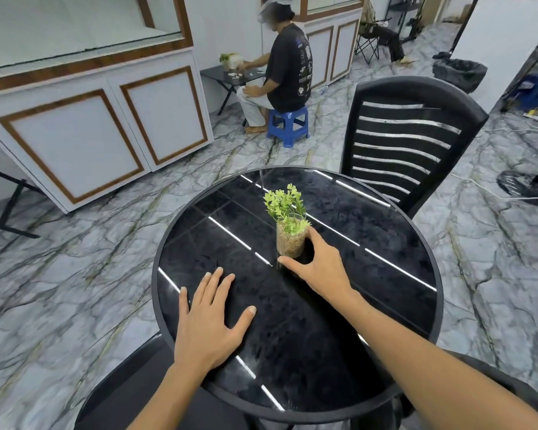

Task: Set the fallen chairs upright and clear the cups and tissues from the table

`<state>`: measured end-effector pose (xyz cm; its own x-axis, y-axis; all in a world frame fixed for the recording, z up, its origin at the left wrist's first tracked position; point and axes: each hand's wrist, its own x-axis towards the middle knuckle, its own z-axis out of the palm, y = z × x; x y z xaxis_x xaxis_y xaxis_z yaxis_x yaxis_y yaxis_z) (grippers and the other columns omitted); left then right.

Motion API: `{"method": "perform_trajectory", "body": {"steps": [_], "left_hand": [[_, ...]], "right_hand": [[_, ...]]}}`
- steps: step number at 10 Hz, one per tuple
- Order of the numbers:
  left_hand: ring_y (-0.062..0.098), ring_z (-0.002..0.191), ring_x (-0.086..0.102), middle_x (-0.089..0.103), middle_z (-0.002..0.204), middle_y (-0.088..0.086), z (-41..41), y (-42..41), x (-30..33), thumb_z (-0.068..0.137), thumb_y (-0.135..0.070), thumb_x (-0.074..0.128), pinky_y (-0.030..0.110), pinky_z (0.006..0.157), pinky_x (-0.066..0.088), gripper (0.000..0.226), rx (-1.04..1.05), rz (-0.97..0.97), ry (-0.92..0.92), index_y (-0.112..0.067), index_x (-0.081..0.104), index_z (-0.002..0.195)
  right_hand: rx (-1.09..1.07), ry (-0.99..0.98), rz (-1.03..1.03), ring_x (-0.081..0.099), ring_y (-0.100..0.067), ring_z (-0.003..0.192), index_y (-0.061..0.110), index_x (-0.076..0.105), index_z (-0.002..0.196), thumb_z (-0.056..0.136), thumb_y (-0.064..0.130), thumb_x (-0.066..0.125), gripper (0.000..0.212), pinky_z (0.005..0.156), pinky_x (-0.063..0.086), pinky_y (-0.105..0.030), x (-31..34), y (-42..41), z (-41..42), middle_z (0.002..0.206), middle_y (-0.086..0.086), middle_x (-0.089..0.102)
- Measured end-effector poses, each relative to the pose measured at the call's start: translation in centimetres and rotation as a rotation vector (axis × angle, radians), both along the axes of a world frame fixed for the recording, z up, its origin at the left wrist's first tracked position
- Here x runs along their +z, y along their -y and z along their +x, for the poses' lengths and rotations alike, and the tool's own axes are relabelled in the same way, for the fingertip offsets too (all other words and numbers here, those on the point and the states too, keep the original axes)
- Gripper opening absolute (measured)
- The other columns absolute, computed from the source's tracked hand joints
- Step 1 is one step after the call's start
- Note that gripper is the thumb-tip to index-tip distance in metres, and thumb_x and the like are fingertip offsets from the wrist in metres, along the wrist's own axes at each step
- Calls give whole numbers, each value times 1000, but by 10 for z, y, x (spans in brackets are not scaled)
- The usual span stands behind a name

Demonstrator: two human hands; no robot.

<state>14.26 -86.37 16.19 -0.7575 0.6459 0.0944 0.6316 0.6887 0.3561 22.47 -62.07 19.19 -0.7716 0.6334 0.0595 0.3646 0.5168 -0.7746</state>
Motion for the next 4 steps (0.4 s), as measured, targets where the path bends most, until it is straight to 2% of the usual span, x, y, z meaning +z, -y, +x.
{"method": "perform_trajectory", "body": {"steps": [1, 2, 3, 4], "left_hand": [[5, 153, 3, 13, 165, -18, 2, -1, 3, 87, -81, 28, 48, 125, -4, 78, -3, -13, 28, -40, 26, 154], [7, 153, 3, 11, 166, -17, 1, -2, 12, 87, -79, 33, 50, 125, -5, 77, -1, -49, 97, -40, 26, 154], [10, 152, 15, 18, 165, -14, -1, -7, 38, 88, -75, 41, 53, 124, 6, 75, 5, -22, 192, -36, 32, 152], [13, 149, 25, 24, 164, -10, 7, -14, 74, 89, -70, 47, 54, 122, 22, 76, -43, -4, 180, -31, 33, 153]], "right_hand": [[-16, 31, 26, 38, -15, 141, 22, 33, 152, 75, 66, 73, 97, 114, 37, -43, 1, -4, 13, 152, 5, 45], [-3, 113, 85, 31, -15, 145, 20, 28, 154, 78, 68, 68, 99, 116, 33, -40, 7, -6, 32, 158, 3, 36], [9, 142, 144, 31, -14, 145, 20, 28, 154, 79, 71, 63, 97, 116, 34, -38, 24, -9, 51, 158, 3, 35], [2, 167, 186, 29, -12, 145, 20, 27, 154, 82, 74, 57, 95, 114, 32, -35, 48, -9, 73, 158, 5, 34]]}}
